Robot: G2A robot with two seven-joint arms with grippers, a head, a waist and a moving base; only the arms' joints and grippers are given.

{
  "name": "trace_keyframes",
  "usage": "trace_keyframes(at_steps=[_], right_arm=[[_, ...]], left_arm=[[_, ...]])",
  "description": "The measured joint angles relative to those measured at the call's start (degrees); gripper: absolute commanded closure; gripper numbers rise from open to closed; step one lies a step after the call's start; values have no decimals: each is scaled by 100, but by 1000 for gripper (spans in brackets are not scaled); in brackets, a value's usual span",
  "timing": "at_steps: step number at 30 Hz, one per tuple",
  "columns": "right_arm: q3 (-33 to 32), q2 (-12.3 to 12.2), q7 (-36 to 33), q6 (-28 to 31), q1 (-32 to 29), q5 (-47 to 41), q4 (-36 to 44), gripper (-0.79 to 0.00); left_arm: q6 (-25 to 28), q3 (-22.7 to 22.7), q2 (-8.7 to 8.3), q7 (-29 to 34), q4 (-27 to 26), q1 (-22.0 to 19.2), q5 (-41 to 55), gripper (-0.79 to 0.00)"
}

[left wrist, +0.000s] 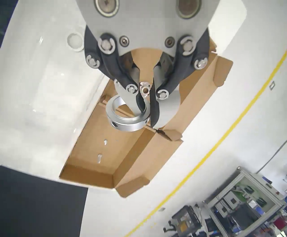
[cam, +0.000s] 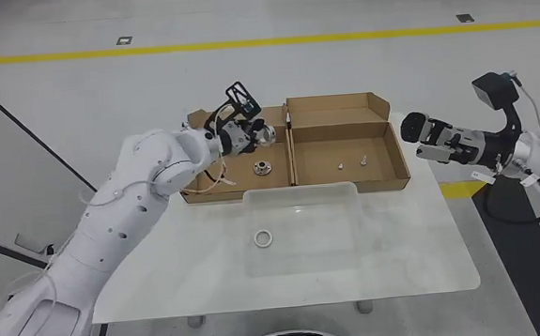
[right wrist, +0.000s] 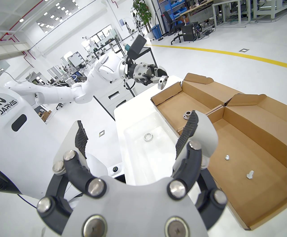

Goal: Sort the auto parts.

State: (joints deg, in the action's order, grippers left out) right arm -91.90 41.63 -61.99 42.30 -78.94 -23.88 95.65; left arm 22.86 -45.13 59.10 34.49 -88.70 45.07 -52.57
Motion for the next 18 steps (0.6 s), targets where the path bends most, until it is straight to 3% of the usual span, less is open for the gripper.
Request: trace_keyframes(at_steps=[8, 18], right_arm=[[0, 0, 0, 0, 0, 0, 0, -785], [0, 0, 0, 0, 0, 0, 0, -785]], left_arm=[[136, 766, 400, 177, 951, -771, -505, 0], [642, 1754, 1046, 468, 2456, -1577, -1060, 0]])
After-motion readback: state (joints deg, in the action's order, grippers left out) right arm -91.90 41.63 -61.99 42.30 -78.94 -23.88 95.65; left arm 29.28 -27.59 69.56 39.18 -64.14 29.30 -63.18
